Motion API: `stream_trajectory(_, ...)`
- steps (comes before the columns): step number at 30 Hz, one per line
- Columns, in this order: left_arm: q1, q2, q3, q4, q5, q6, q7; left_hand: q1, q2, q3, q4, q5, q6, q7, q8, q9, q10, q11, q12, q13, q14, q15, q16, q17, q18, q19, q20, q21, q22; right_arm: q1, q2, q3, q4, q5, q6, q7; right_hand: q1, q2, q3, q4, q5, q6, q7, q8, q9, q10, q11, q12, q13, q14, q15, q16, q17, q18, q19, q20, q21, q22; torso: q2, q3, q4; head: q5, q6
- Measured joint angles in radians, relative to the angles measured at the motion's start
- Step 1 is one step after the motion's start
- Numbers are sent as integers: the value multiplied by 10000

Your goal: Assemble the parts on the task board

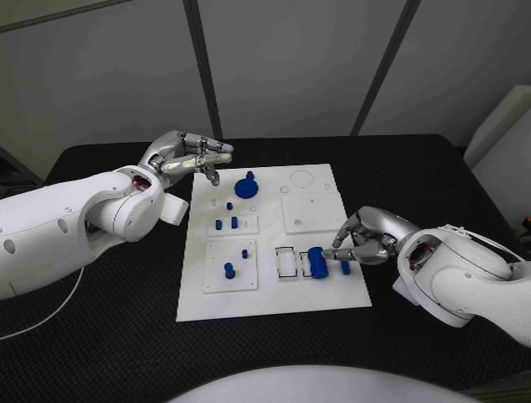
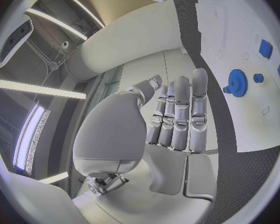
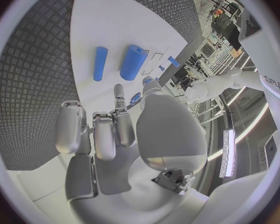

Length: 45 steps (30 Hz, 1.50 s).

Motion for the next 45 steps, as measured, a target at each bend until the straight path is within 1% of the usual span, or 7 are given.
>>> stream_trajectory(5, -5, -10, 0, 1, 0, 0, 0, 0, 0, 0, 0, 0, 0, 0, 0, 0, 0, 0, 0, 0, 0, 0, 0, 1, 0, 0, 0, 0, 0, -198, 240, -10, -95, -103, 99, -247, -160, -50, -195, 1, 0, -67, -2, 61, 34, 0, 0, 0, -1, 0, 0, 0, -1, 1, 0, 0, 0, 13, 0, -2, 0, 12, -20)
stream_trajectory(11, -15, -12, -1, 5, 0, 0, 1, 0, 0, 0, 0, 0, 0, 0, 0, 0, 0, 0, 0, 0, 0, 0, 0, 1, 0, 0, 0, 0, -8, -306, 466, -11, -215, -247, 177, -447, -198, -13, -248, 0, 0, -66, -2, 61, 46, 0, 0, 0, -1, 0, -1, 0, -1, 2, 0, 0, 0, 12, 3, -2, 0, 17, -47)
stream_trajectory(22, -20, -14, -1, 10, 0, 7, 2, 0, 0, 0, 0, 0, 0, 0, 0, 0, 0, 0, 0, 0, 0, 0, 0, 2, -1, 0, 0, 0, -7, -406, 869, -9, -497, -503, 290, -679, -236, 26, -248, 1, -1, -66, -1, 119, 63, -1, 0, -1, -2, 0, -1, 0, -2, 3, -1, 0, 0, 11, 12, -2, 13, 52, -94)
stream_trajectory(30, -26, -8, -2, 2, 0, 20, 2, 0, -1, 0, 0, 0, 0, 0, 0, 0, 0, 0, 0, 0, 0, 0, 0, 2, 0, 0, 0, 0, -7, -441, 1067, 38, -688, -693, 338, -776, -233, 29, -276, -27, -1, -61, -2, 263, 146, -1, 0, -2, -3, 1, -1, 0, -3, 4, -1, 0, 0, 10, 5, -8, 16, 86, -149)
stream_trajectory(36, -27, -7, -2, 0, 0, 33, 1, 0, -1, 0, 0, 0, 0, 0, 0, 0, 0, 0, 0, 0, 0, 0, 0, 2, -1, 0, 0, 0, -6, -467, 1117, 59, -706, -823, 346, -831, 38, 164, -290, -13, 1, -72, -14, 302, 166, -1, 0, -2, -3, 1, -1, 0, -4, 4, -1, 0, 0, 24, 4, -13, 16, 106, -163)
stream_trajectory(40, -29, -13, -2, 0, 1, 41, 0, 0, -1, 0, 0, 0, 0, 0, 0, 0, 0, 0, 0, 0, 0, 0, 0, 3, 0, 0, 0, 0, -6, -478, 1125, 63, -684, -901, 326, -850, 286, 280, -262, -41, 369, -84, -21, 408, 169, -2, 1, -2, -3, 1, -1, 0, -4, 4, -1, 0, 0, 47, 2, -13, 14, 128, -166)
stream_trajectory(45, -30, -16, -2, 2, 1, 52, -2, 0, -1, 0, 0, 0, 0, 0, 0, 0, 0, 0, 0, 0, 0, 0, 0, -9, 0, 0, 0, -40, -6, -489, 1082, 61, -616, -980, 238, -880, 713, 422, -204, -183, 1128, -138, -38, 457, 203, -4, 3, -2, -3, 1, 0, 0, -4, 5, 36, -37, 0, 90, 1, -10, 3, 130, -166)
